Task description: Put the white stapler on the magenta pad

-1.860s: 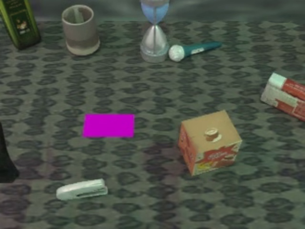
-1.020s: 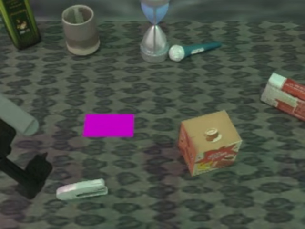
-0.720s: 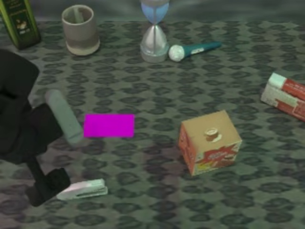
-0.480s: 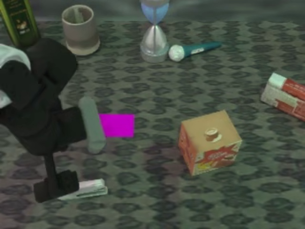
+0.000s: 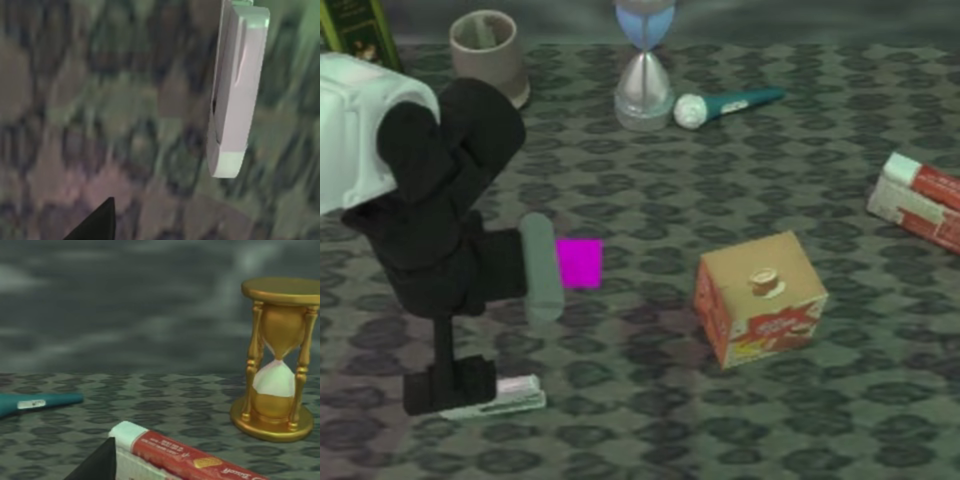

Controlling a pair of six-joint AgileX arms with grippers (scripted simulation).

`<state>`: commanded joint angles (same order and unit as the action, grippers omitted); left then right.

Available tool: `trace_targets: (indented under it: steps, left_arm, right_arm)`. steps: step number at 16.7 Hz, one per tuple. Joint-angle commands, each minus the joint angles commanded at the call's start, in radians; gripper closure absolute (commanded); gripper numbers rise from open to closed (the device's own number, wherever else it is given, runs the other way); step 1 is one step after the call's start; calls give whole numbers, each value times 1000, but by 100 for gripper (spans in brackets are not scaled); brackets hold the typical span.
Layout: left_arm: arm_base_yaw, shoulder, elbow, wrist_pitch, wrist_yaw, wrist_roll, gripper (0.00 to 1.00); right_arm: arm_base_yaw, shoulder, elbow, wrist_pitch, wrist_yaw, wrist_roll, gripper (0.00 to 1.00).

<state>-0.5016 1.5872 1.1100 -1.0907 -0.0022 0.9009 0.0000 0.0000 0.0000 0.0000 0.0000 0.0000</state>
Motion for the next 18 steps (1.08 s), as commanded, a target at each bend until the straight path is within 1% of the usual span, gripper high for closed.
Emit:
trace_targets:
  steps: [4, 6, 10, 12, 14, 17, 18]
  left_arm:
    - [3, 15, -29, 40, 0, 1, 0]
    - [2, 46, -72, 116, 0, 3, 0]
    - [4, 131, -184, 322, 0, 5, 0]
    - [4, 162, -226, 392, 0, 7, 0]
    - [4, 175, -244, 420, 0, 7, 0]
    - [4, 176, -245, 420, 0, 7, 0]
    - [4, 176, -245, 420, 0, 7, 8]
  right_arm:
    - [0, 0, 0, 0, 0, 0, 0]
    - [0, 0, 0, 0, 0, 0, 0]
    - [0, 0, 0, 0, 0, 0, 0]
    - [0, 0, 0, 0, 0, 0, 0]
    - [0, 0, 0, 0, 0, 0, 0]
    - [0, 0, 0, 0, 0, 0, 0]
    - [0, 0, 0, 0, 0, 0, 0]
